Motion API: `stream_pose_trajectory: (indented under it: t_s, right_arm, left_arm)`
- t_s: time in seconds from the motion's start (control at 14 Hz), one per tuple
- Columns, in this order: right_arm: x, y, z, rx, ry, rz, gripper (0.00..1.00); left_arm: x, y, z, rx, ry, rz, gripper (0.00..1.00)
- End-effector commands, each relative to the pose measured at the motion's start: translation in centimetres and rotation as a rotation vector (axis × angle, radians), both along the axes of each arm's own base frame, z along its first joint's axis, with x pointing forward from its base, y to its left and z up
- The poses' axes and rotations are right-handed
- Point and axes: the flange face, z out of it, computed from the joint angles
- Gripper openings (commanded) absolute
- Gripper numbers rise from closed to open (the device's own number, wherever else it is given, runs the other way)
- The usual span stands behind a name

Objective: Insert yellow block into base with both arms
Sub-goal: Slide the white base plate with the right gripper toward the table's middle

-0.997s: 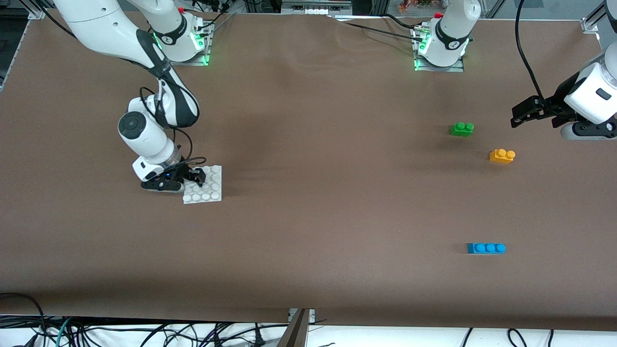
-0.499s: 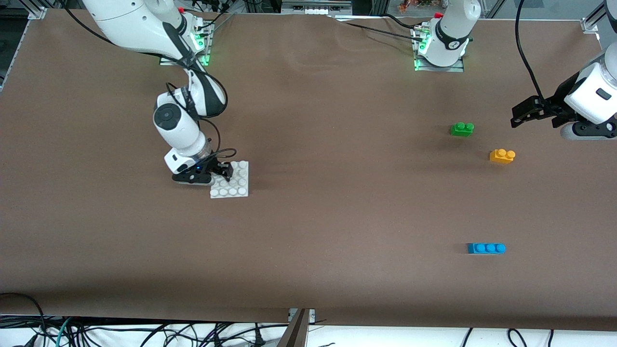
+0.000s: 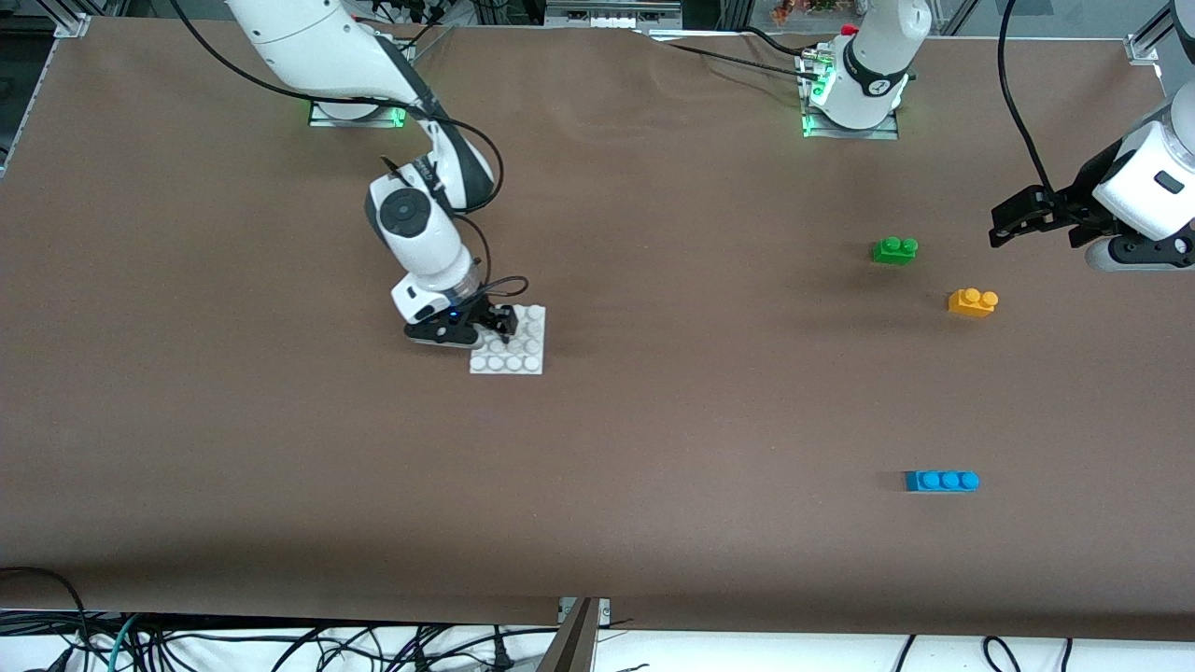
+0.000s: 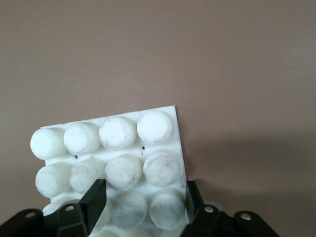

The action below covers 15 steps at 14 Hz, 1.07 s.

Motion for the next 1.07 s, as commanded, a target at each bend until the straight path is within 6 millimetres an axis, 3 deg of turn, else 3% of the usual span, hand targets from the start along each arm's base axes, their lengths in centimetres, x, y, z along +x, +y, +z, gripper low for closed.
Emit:
stream_pose_trajectory:
  t_s: [0.0, 0.5, 1.0]
  right_arm:
    - [-0.1, 4.6, -1.1, 0.025, -0.011, -0.03, 0.72]
    - [-3.4, 14.5, -0.8, 0.088, -0.032, 0.004, 0.72]
    - [-7.3, 18.7, -0.6, 0.093, -0.043, 0.09, 0.72]
  left_arm:
    - [0.2, 0.0, 0.5, -0.009, 0.003, 0.005, 1.0]
    - [0.2, 0.0, 0.5, -0.009, 0.003, 0.005, 1.0]
    - [0.2, 0.0, 0.5, -0.009, 0.003, 0.005, 1.0]
